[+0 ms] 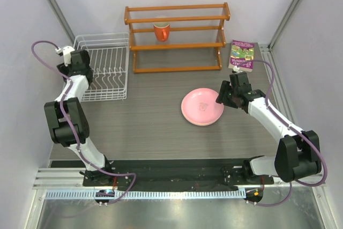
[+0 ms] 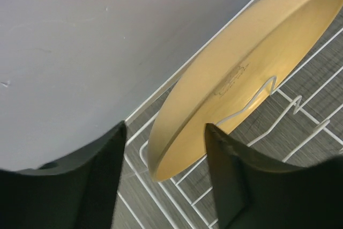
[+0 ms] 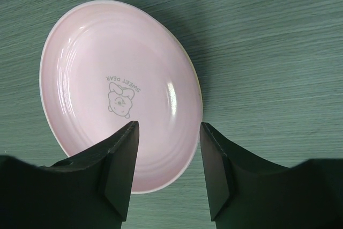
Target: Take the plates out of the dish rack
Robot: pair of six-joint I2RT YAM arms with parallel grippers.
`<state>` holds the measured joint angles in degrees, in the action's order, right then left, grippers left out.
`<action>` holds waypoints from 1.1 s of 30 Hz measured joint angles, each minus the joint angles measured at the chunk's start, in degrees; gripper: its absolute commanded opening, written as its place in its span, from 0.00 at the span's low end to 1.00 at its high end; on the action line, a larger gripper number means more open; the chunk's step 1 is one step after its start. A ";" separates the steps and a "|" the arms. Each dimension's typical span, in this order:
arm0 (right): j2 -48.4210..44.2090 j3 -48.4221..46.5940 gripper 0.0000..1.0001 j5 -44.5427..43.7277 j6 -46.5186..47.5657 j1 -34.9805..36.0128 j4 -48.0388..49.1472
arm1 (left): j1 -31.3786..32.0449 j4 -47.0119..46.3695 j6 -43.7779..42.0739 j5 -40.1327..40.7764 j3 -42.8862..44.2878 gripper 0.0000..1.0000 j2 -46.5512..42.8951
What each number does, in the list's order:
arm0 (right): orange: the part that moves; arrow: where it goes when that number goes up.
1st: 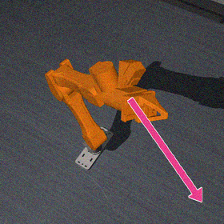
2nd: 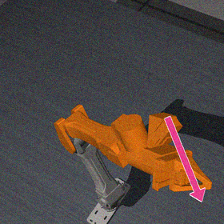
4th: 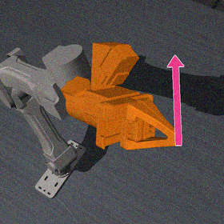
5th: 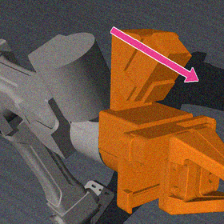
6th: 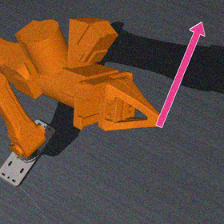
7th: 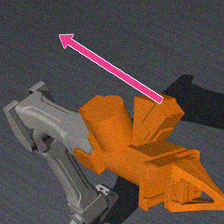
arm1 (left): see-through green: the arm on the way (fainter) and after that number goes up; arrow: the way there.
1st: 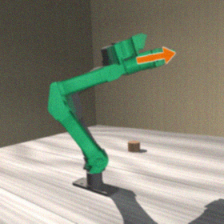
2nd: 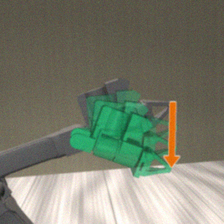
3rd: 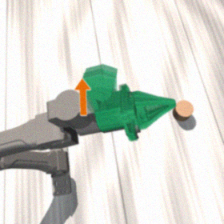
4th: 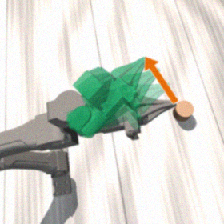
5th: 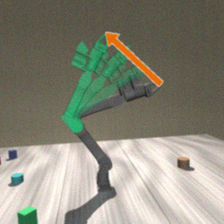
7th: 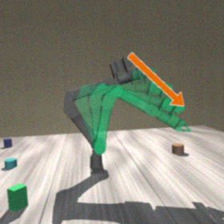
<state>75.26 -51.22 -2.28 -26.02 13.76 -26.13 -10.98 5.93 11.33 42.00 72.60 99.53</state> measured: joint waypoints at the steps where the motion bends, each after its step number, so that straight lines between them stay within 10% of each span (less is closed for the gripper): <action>1: 0.00 0.00 0.55 0.07 0.00 0.00 0.11 | -0.35 0.50 0.39 -0.55 0.48 0.46 0.46; 11: 0.00 0.00 0.55 0.09 0.00 0.00 0.76 | -1.51 4.52 -0.04 -1.88 2.71 0.00 1.90; 33: 1.27 0.46 0.54 0.09 0.00 0.00 1.99 | -1.22 4.68 -5.68 0.00 2.54 0.00 -2.14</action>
<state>76.53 -50.76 -2.20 -26.02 13.76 -24.14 -12.21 10.61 5.65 42.00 75.13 97.38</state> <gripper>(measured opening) 0.547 0.045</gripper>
